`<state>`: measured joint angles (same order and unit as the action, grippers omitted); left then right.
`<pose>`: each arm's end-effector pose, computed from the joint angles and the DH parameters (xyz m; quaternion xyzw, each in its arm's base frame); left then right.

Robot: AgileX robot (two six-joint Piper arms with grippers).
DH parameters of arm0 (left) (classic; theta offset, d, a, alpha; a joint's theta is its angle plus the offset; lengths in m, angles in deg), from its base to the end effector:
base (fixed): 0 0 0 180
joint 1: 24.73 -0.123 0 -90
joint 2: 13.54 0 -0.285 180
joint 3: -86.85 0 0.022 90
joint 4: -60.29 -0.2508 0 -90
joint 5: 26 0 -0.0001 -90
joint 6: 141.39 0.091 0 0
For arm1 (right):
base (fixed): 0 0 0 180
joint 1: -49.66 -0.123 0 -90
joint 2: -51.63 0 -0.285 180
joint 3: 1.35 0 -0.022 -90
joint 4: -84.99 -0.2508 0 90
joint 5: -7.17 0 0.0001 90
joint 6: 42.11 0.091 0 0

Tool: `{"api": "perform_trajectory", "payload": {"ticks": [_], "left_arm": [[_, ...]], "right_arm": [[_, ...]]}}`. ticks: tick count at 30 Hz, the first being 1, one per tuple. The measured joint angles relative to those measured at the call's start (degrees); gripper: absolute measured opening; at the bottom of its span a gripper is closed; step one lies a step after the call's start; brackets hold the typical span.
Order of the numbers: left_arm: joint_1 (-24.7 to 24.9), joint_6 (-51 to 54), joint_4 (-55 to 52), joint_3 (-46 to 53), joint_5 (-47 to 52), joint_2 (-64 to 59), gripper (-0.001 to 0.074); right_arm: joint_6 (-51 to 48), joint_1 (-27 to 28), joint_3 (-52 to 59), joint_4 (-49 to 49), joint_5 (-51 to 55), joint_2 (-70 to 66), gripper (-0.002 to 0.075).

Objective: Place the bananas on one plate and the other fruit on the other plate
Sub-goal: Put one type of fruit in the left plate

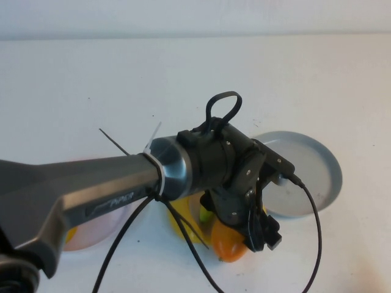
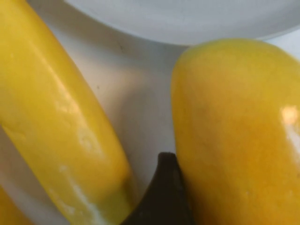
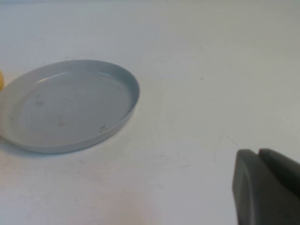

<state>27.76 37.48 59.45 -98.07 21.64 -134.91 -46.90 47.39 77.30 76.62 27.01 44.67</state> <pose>0.2489 -0.3227 0.1868 0.4329 0.8907 -0.0570 0.1262 0.0529 0.0066 0.1747 -0.0093 0.7945 0.0480 0.6052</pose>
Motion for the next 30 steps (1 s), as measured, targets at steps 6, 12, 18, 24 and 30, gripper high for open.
{"api": "perform_trajectory", "payload": {"ticks": [6, 12, 18, 24, 30], "left_arm": [[-0.23, 0.00, 0.00, 0.00, 0.00, 5.57, 0.0560], [-6.58, -0.97, 0.24, -0.10, 2.42, 12.81, 0.0560], [-17.16, -2.59, -0.64, -0.10, 11.05, 14.30, 0.0560], [-24.29, -2.71, -1.01, 2.03, 13.05, 14.98, 0.0560], [-29.22, -3.57, -1.80, 7.33, 11.73, 16.80, 0.0560]], "right_arm": [[0.00, 0.00, 0.00, 0.00, 0.00, 0.00, -0.0015], [0.00, 0.00, 0.00, 0.00, 0.00, 0.00, -0.0015], [0.00, 0.00, 0.00, 0.00, 0.00, 0.00, -0.0016], [0.00, 0.00, 0.00, 0.00, 0.00, 0.00, -0.0015], [0.00, 0.00, 0.00, 0.00, 0.00, 0.00, -0.0015]]}}
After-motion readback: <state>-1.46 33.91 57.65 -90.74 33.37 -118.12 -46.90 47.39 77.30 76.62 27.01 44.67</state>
